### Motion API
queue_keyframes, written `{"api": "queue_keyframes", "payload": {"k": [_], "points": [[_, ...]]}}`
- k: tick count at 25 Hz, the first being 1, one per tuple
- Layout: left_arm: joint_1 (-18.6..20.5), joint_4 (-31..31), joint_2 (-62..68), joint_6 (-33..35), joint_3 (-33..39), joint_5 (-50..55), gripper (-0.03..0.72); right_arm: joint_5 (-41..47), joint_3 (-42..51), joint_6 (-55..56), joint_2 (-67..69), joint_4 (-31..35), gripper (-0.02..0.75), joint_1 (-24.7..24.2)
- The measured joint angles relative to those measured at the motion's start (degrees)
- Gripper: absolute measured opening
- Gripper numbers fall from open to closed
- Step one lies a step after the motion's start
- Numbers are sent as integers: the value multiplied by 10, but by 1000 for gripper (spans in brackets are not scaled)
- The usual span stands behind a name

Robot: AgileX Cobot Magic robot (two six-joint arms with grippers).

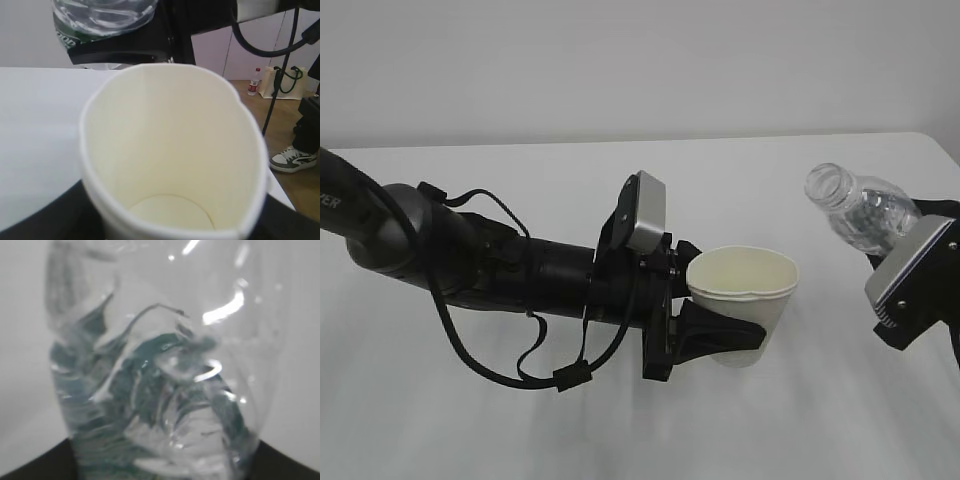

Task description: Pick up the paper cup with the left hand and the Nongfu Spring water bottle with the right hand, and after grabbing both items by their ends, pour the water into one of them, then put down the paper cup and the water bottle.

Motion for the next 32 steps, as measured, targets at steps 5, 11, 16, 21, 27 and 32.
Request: {"api": "queue_keyframes", "payload": {"k": [5,11,16,21,27,32], "points": [[0,0,0,-1,0,0,432,-5,0,-47,0,0,356,0],[0,0,0,-1,0,0,432,-9,0,-76,0,0,356,0],[0,0,0,-1,0,0,432,-9,0,-92,0,0,356,0],[0,0,0,-1,0,0,432,-11,0,-96,0,0,356,0],[0,0,0,-1,0,0,432,-12,0,-113,0,-1,356,0],[0,0,0,-1,0,3,431,-13,0,-127,3,-3,356,0]]}}
